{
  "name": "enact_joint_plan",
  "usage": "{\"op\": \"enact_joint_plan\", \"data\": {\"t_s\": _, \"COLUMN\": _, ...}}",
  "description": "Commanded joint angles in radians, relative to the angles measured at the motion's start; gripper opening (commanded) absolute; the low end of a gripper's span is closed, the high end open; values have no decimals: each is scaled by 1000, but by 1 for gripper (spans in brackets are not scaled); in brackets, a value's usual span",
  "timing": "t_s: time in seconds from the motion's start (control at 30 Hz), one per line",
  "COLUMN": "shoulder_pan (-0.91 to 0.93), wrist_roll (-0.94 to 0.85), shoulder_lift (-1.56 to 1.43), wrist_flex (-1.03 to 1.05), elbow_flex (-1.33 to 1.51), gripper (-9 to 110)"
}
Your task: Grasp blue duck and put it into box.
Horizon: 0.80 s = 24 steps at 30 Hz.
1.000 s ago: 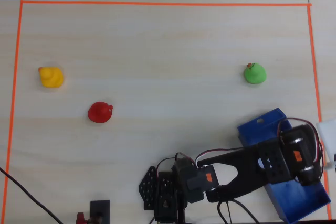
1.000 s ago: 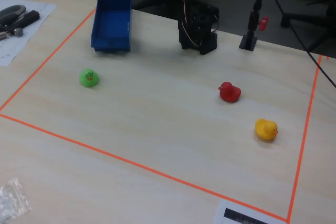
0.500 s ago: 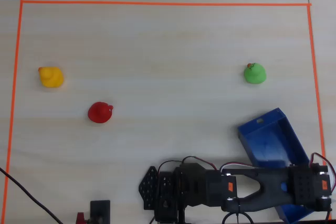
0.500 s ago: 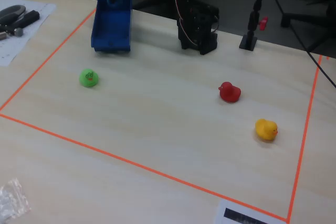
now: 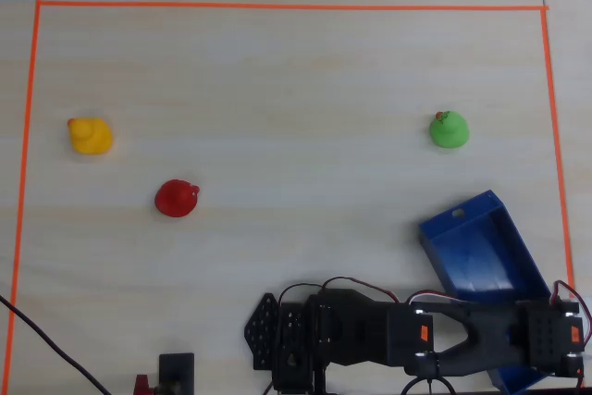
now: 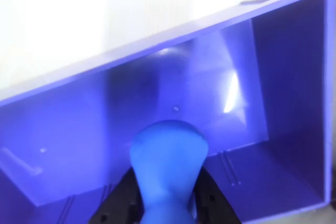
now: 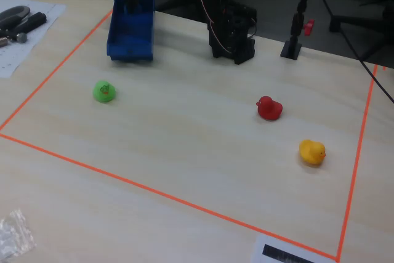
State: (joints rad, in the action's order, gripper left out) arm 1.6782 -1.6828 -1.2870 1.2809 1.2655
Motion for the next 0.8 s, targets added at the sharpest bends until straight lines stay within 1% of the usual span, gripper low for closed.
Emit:
{"op": "enact_joint_plan", "data": {"t_s": 0.0, "shoulder_pan": -6, "wrist_roll": -6, "shoulder_lift": -12, "wrist_flex": -6, "elbow_flex": -14, "gripper": 16}}
{"op": "enact_joint_plan", "data": {"t_s": 0.07, "shoulder_pan": -8, "wrist_roll": -6, "shoulder_lift": -14, "wrist_flex": -3, "elbow_flex": -14, "gripper": 20}}
{"op": "enact_joint_plan", "data": {"t_s": 0.2, "shoulder_pan": -12, "wrist_roll": -6, "shoulder_lift": -23, "wrist_flex": 2, "elbow_flex": -12, "gripper": 22}}
{"op": "enact_joint_plan", "data": {"t_s": 0.27, "shoulder_pan": -15, "wrist_roll": -6, "shoulder_lift": -32, "wrist_flex": 2, "elbow_flex": -14, "gripper": 21}}
{"op": "enact_joint_plan", "data": {"t_s": 0.33, "shoulder_pan": -34, "wrist_roll": 3, "shoulder_lift": -51, "wrist_flex": -6, "elbow_flex": -32, "gripper": 17}}
{"op": "enact_joint_plan", "data": {"t_s": 0.37, "shoulder_pan": -60, "wrist_roll": 18, "shoulder_lift": -67, "wrist_flex": -37, "elbow_flex": -48, "gripper": 16}}
{"op": "enact_joint_plan", "data": {"t_s": 0.4, "shoulder_pan": -101, "wrist_roll": 71, "shoulder_lift": -87, "wrist_flex": -95, "elbow_flex": -71, "gripper": 15}}
{"op": "enact_joint_plan", "data": {"t_s": 0.43, "shoulder_pan": -158, "wrist_roll": 147, "shoulder_lift": -110, "wrist_flex": -196, "elbow_flex": -91, "gripper": 12}}
{"op": "enact_joint_plan", "data": {"t_s": 0.5, "shoulder_pan": -308, "wrist_roll": 305, "shoulder_lift": -135, "wrist_flex": -382, "elbow_flex": -155, "gripper": 0}}
{"op": "enact_joint_plan", "data": {"t_s": 0.53, "shoulder_pan": -393, "wrist_roll": 351, "shoulder_lift": -138, "wrist_flex": -430, "elbow_flex": -207, "gripper": 0}}
{"op": "enact_joint_plan", "data": {"t_s": 0.63, "shoulder_pan": -678, "wrist_roll": 394, "shoulder_lift": -161, "wrist_flex": -410, "elbow_flex": -337, "gripper": 0}}
{"op": "enact_joint_plan", "data": {"t_s": 0.7, "shoulder_pan": -870, "wrist_roll": 367, "shoulder_lift": -238, "wrist_flex": -380, "elbow_flex": -278, "gripper": 0}}
{"op": "enact_joint_plan", "data": {"t_s": 0.77, "shoulder_pan": -1048, "wrist_roll": 333, "shoulder_lift": -353, "wrist_flex": -344, "elbow_flex": -120, "gripper": 0}}
